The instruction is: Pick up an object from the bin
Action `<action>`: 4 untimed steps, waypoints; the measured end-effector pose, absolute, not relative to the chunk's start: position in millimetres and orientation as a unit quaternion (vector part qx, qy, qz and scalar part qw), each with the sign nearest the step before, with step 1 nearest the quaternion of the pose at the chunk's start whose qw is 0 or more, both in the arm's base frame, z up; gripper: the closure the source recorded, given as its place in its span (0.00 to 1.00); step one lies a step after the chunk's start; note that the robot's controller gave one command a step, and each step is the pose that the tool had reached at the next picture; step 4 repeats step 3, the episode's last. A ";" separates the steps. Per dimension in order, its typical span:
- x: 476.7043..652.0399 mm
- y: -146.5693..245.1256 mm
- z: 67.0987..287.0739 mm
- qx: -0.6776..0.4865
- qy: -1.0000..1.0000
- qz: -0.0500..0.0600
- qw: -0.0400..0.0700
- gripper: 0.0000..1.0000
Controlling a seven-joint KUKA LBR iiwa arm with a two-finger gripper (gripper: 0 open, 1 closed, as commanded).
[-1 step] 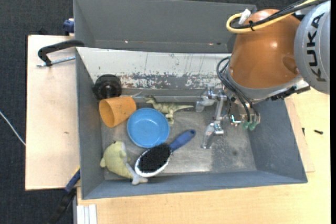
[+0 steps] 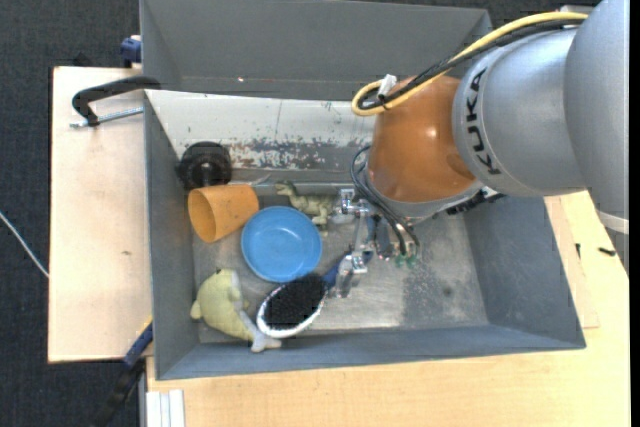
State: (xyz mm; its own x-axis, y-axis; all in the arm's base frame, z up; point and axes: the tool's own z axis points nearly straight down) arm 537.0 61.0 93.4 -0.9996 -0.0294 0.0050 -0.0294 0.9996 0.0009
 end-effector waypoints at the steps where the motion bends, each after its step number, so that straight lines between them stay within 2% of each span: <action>1: 522.0 126.1 73.9 0.022 -1.000 0.002 -0.002 0.00; 2: 519.1 129.6 73.4 0.022 -1.000 -0.002 0.002 1.00; 3: 503.5 122.2 231.5 0.097 -0.995 -0.001 -0.006 1.00; 4: 503.5 122.2 231.5 0.097 -0.995 -0.001 -0.006 1.00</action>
Offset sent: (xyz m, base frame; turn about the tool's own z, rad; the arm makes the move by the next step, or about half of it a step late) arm -0.0180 0.0653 -0.0234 -0.0104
